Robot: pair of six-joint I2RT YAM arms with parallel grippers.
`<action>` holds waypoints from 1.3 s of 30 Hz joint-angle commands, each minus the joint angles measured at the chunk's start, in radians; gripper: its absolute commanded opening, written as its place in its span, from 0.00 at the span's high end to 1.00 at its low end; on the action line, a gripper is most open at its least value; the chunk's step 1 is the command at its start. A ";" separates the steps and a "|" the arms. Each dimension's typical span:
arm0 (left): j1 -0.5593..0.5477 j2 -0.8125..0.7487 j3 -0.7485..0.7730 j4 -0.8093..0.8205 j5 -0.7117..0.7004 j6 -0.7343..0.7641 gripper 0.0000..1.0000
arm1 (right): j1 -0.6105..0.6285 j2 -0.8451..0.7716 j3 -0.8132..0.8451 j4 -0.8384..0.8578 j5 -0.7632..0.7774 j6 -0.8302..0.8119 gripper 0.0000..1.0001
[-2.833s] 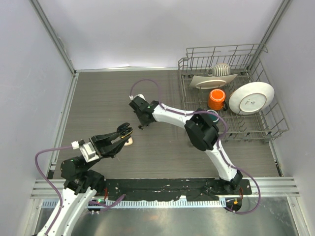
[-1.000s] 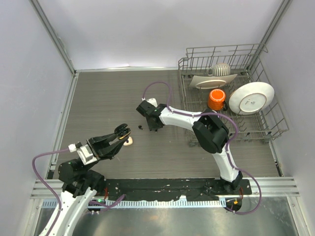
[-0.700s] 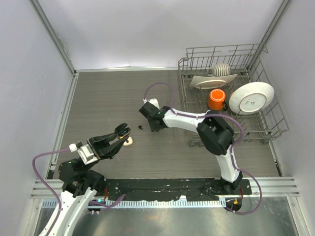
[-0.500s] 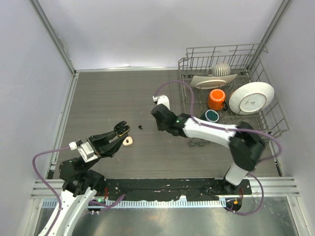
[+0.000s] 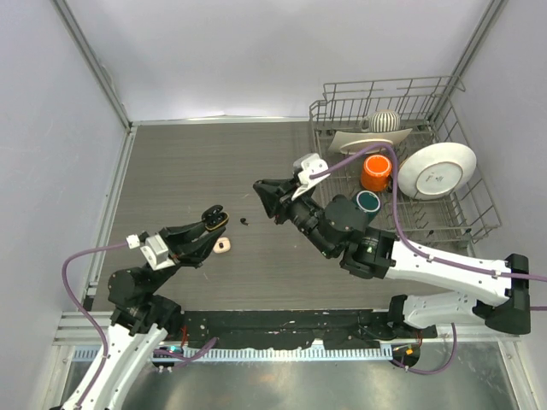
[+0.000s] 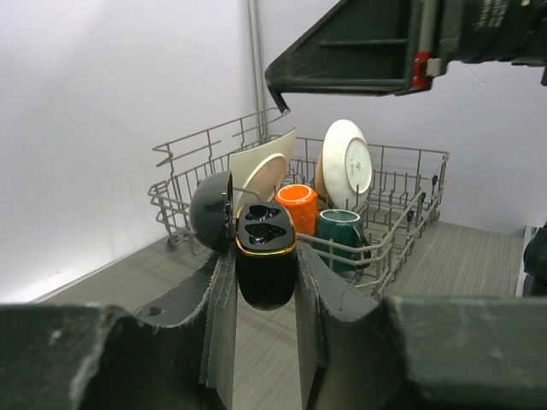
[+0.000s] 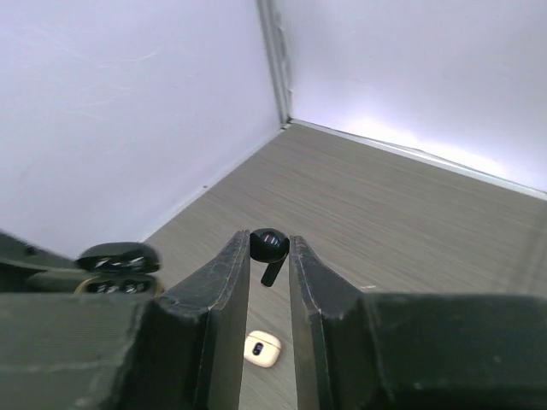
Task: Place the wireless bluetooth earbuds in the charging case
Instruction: Pick up the earbud from the center of the board, then place the earbud in the charging case.
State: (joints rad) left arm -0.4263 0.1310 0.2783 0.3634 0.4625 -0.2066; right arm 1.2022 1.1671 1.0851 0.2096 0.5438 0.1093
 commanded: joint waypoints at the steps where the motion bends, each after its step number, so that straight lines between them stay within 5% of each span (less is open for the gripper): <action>1: -0.003 0.016 0.006 0.069 -0.007 -0.017 1.00 | 0.056 0.000 0.047 0.091 -0.070 -0.092 0.99; 18: -0.002 0.030 0.006 0.091 0.015 -0.024 1.00 | 0.140 0.105 0.113 0.111 -0.248 -0.097 0.99; 39: -0.002 0.012 -0.004 0.131 0.048 -0.034 1.00 | 0.142 0.146 0.102 0.112 -0.163 -0.181 0.99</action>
State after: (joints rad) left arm -0.4263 0.1562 0.2775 0.4278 0.5014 -0.2317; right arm 1.3361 1.3380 1.1728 0.2657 0.3351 -0.0326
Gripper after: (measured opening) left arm 0.307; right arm 0.279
